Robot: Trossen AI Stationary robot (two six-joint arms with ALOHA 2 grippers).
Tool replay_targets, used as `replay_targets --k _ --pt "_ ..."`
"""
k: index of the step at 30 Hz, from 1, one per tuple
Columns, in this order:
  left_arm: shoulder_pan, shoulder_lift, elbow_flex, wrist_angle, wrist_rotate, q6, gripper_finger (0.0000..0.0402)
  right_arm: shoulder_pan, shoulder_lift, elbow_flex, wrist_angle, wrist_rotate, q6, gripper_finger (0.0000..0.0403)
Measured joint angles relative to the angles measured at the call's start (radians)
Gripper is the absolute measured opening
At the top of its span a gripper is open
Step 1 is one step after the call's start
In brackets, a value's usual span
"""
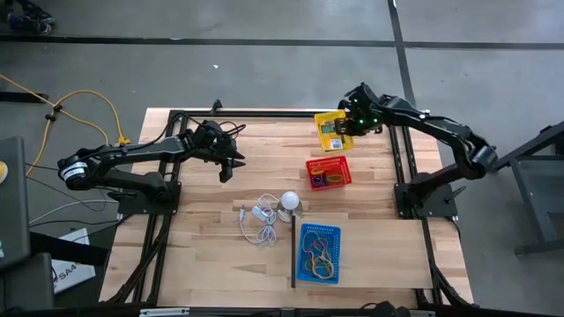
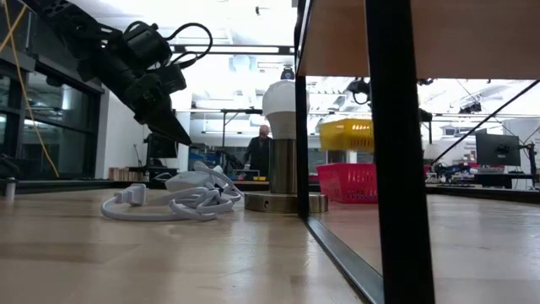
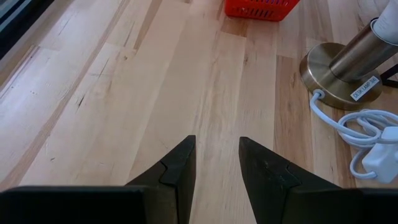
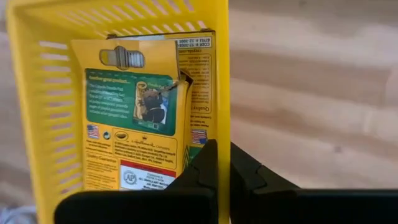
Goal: Pick & Place Office Desk Supplies
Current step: Put the yellow bin with the yellow crayon boxes on the shelf
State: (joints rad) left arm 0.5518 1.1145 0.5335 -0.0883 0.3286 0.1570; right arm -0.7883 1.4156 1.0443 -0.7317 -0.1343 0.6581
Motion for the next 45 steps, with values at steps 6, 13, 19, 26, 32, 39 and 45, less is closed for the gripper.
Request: replay_targets --k 6,13,19,26,32,39,45 --pt "0.000 0.000 0.000 0.000 0.000 0.000 0.0118 0.004 -0.103 0.000 -0.106 -0.073 0.029 0.0003" --pt "0.000 0.000 0.000 0.000 0.000 0.000 0.0118 0.068 -0.219 0.019 -0.229 -0.079 0.082 0.0003" --pt "0.000 0.000 0.000 0.000 0.000 0.000 0.0118 0.162 -0.258 0.110 -0.365 -0.027 0.145 0.0003" --pt "0.000 0.000 0.000 0.000 0.000 0.000 0.0118 0.294 -0.258 0.254 -0.519 0.034 0.262 0.0003" --pt "0.000 0.000 0.000 0.000 0.000 0.000 0.0118 0.398 -0.258 0.320 -0.582 0.059 0.377 0.0003" --pt "0.000 0.000 0.000 0.000 0.000 0.000 0.0118 0.518 -0.273 0.324 -0.629 0.119 0.483 0.0003" --pt "0.000 0.000 0.000 0.000 0.000 0.000 0.0118 0.684 -0.321 0.324 -0.708 0.188 0.704 0.0003"
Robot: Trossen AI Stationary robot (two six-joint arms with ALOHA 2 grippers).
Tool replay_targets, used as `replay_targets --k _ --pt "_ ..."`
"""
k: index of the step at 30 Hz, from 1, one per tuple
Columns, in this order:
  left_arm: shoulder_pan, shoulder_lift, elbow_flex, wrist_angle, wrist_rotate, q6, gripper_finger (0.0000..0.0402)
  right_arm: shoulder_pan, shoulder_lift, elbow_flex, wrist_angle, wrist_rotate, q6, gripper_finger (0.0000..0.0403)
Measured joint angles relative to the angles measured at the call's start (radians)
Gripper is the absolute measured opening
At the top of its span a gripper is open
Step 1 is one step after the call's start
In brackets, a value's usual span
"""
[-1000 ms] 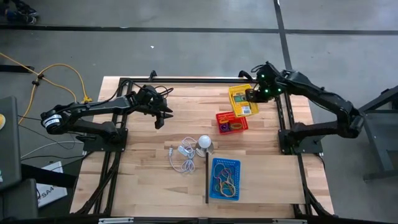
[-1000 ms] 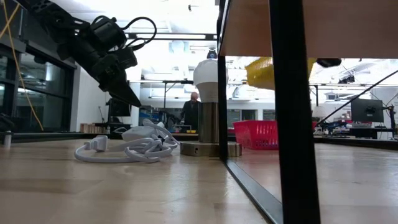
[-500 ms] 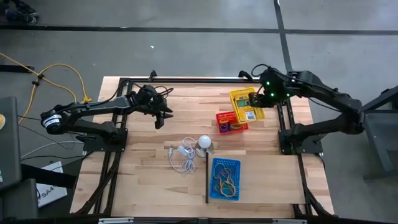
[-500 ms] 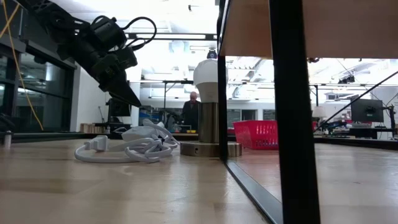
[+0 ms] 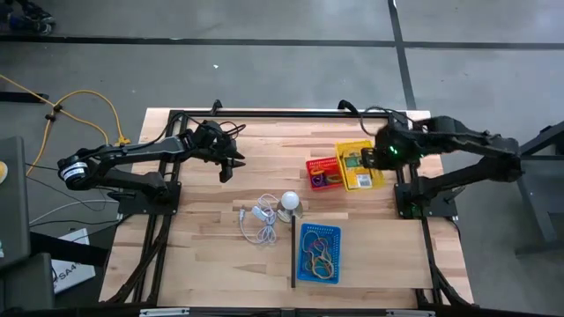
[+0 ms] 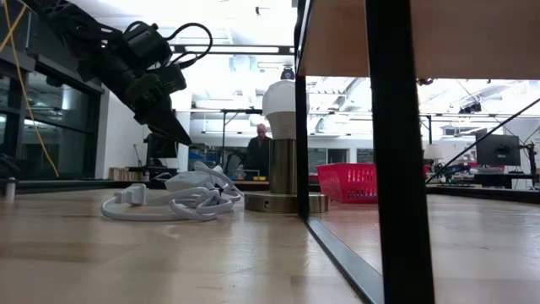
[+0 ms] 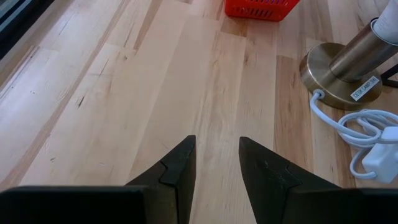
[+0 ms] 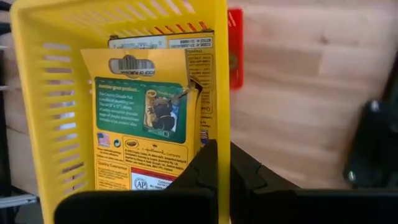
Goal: Pick & Place Office Desk Supplies
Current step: Put the yellow bin with the yellow crayon boxes on the shelf
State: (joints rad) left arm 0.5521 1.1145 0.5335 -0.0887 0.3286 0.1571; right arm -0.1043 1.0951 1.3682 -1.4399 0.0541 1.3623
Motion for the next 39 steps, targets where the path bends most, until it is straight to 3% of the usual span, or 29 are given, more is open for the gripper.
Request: replay_targets --k 8,15,28,39 --pt "0.000 0.000 0.000 0.000 0.000 0.000 0.0118 0.329 0.022 0.000 -0.009 0.100 0.376 0.0003" --pt "0.000 0.000 0.000 0.000 0.000 0.000 0.0118 0.522 0.067 0.000 -0.015 0.148 0.598 0.0003" --pt "0.000 0.000 0.000 0.000 0.000 0.000 0.0118 0.772 0.133 0.000 -0.021 0.190 0.923 0.0003" --pt "0.000 0.000 0.000 0.000 0.000 0.000 0.0118 0.873 0.211 0.000 -0.001 0.202 1.049 0.0003"
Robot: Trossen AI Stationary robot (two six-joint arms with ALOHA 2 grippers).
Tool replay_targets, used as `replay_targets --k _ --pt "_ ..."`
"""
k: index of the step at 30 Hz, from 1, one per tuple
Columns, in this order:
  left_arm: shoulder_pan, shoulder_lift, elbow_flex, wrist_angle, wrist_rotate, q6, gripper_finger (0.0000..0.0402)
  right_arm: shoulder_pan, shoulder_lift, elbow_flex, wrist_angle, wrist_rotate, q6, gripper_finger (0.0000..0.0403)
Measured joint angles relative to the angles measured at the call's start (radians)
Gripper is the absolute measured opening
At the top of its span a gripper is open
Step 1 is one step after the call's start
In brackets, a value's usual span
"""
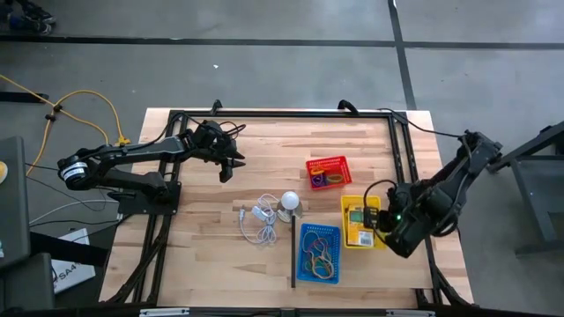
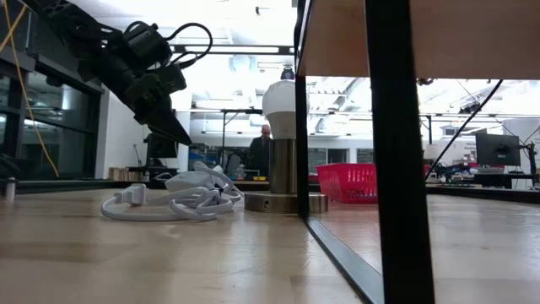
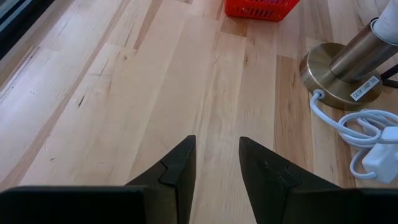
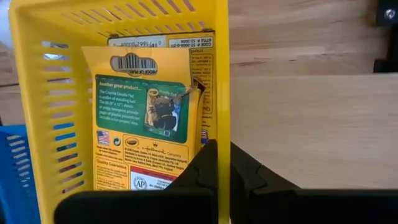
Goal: Pick & Place Office Desk Supplies
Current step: Put the yellow bin with the yellow crayon boxes on the shelf
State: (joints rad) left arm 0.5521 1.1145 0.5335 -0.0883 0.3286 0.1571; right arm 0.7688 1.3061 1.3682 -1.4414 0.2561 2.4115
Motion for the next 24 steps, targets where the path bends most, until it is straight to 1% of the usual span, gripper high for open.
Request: replay_targets --k 8,12,24 --pt "0.000 0.000 0.000 0.000 0.000 0.000 0.0118 0.053 0.066 0.000 0.067 0.007 0.038 0.0003" --pt "0.000 0.000 0.000 0.000 0.000 0.000 0.0118 0.091 0.089 0.000 0.073 0.002 0.080 0.0003" --pt "0.000 0.000 0.000 0.000 0.000 0.000 0.0118 0.162 0.136 0.000 0.122 0.001 0.084 0.0003"
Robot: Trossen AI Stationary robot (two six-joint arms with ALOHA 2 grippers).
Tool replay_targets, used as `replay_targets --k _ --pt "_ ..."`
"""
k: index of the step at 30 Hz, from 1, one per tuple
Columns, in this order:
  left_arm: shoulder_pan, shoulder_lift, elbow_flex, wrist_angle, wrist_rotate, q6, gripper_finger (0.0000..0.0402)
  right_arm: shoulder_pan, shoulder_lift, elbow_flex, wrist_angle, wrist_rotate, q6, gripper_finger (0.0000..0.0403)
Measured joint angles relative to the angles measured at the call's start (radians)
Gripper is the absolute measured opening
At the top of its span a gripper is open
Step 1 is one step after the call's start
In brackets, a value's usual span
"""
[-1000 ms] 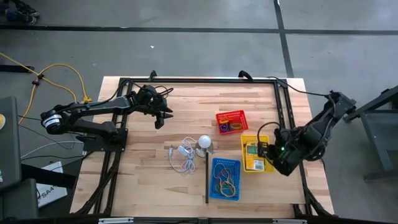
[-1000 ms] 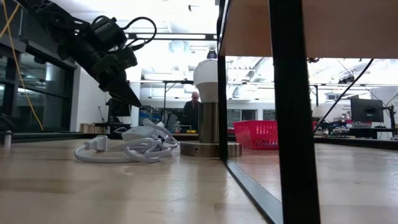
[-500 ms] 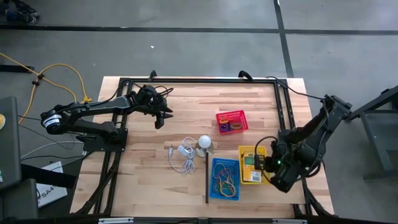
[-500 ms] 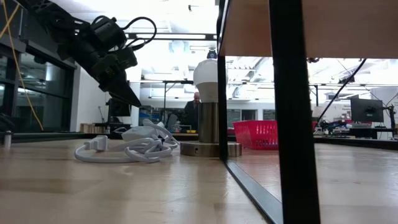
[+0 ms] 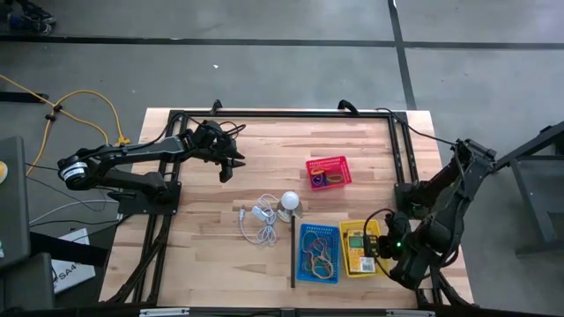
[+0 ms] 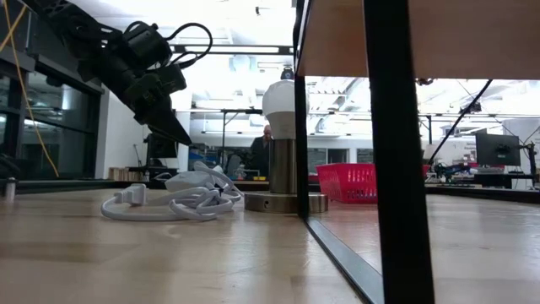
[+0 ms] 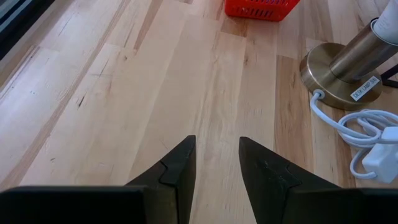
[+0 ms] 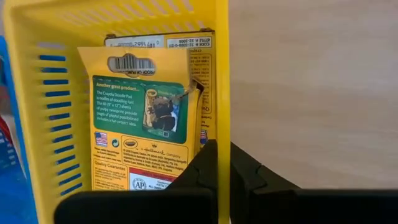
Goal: Pick & Place Office Desk Supplies
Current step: Put the yellow bin with the yellow crayon boxes on the shelf
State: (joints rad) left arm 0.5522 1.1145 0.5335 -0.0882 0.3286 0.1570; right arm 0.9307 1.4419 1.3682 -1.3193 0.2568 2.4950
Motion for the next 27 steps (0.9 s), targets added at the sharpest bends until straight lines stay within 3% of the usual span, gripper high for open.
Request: replay_targets --k 18,27 --pt "0.000 0.000 0.000 0.000 0.000 0.000 0.0118 0.008 0.023 0.000 0.088 0.013 0.014 0.0004" --pt "0.000 0.000 0.000 0.000 0.000 0.000 0.0118 0.008 0.023 0.000 0.068 0.015 0.010 0.0035"
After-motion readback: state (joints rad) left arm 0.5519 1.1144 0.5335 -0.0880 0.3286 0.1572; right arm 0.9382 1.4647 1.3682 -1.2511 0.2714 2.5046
